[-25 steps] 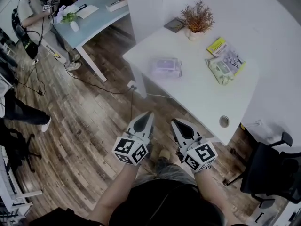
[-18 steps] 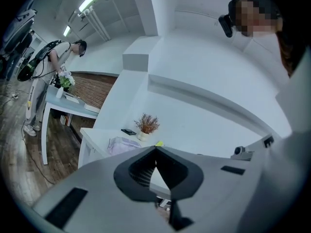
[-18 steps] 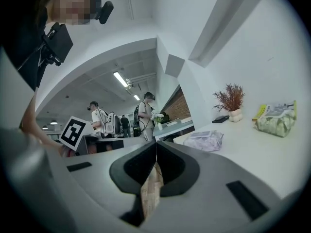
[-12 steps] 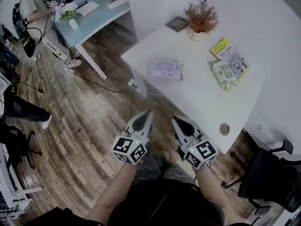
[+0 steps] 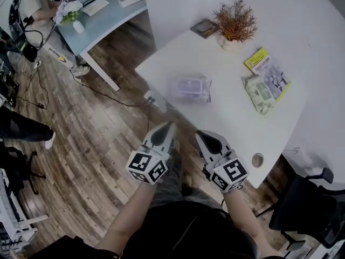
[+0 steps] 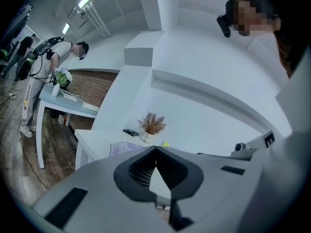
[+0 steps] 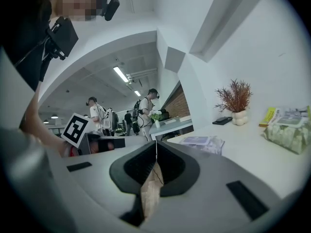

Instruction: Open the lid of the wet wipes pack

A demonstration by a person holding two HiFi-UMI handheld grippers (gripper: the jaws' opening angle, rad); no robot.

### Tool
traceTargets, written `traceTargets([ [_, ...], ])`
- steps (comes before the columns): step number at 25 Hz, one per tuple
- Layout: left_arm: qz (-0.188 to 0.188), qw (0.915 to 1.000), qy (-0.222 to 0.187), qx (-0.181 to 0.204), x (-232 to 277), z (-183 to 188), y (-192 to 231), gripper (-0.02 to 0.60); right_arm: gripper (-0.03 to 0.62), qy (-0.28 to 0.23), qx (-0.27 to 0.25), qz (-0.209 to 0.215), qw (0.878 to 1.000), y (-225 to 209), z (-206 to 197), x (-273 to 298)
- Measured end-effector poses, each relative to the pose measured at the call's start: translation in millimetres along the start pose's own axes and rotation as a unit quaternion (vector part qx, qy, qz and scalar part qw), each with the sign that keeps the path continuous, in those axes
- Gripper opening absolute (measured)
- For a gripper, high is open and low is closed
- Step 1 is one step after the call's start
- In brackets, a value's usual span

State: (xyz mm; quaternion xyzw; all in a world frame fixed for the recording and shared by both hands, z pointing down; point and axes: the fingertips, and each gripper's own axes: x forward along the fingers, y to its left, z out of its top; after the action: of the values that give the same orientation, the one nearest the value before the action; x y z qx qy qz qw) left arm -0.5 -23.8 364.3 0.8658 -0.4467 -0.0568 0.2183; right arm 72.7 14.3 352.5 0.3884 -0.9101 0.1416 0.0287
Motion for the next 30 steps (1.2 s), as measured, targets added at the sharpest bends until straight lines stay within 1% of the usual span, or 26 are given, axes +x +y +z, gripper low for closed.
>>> traceTargets([
  [5, -0.012, 0.9999, 0.0, 0.006, 35, 14, 22, 0.012, 0.021, 0.018, -0.016, 0.002, 1.0, -25, 6, 33],
  [9, -0.015, 0.9999, 0.006, 0.003, 58, 15, 39, 0.012, 0.021, 0.034, -0.028, 0.005, 0.999, -45, 5, 52],
  [13, -0.026, 0.9995, 0.017, 0.008, 75, 14, 55, 0.012, 0.021, 0.056, -0.046, 0.009, 0.997, -58, 3, 70],
  [16, -0.044, 0.9985, 0.026, 0.02, 85, 13, 64, 0.012, 0.021, 0.069, -0.069, 0.013, 0.995, -66, 2, 85],
  [21, -0.073, 0.9956, 0.034, 0.048, 98, 9, 72, 0.014, 0.021, 0.065, -0.108, 0.021, 0.992, -80, 6, 104],
  [22, -0.079, 0.9947, 0.037, 0.055, 100, 7, 74, 0.019, 0.021, 0.067, -0.114, 0.024, 0.991, -82, 5, 107],
  [25, -0.095, 0.991, 0.052, 0.078, 107, 2, 78, 0.093, 0.022, 0.069, -0.134, 0.045, 0.988, -86, 6, 115],
  [26, -0.101, 0.9894, 0.057, 0.088, 108, 1, 79, 0.108, 0.023, 0.07, -0.146, 0.054, 0.985, -87, 7, 118],
  [29, -0.122, 0.9841, 0.064, 0.112, 113, 0, 80, 0.142, 0.025, 0.084, -0.198, 0.076, 0.974, -90, 8, 124],
  [30, -0.131, 0.982, 0.067, 0.119, 115, 0, 79, 0.157, 0.043, 0.098, -0.216, 0.085, 0.968, -91, 5, 125],
])
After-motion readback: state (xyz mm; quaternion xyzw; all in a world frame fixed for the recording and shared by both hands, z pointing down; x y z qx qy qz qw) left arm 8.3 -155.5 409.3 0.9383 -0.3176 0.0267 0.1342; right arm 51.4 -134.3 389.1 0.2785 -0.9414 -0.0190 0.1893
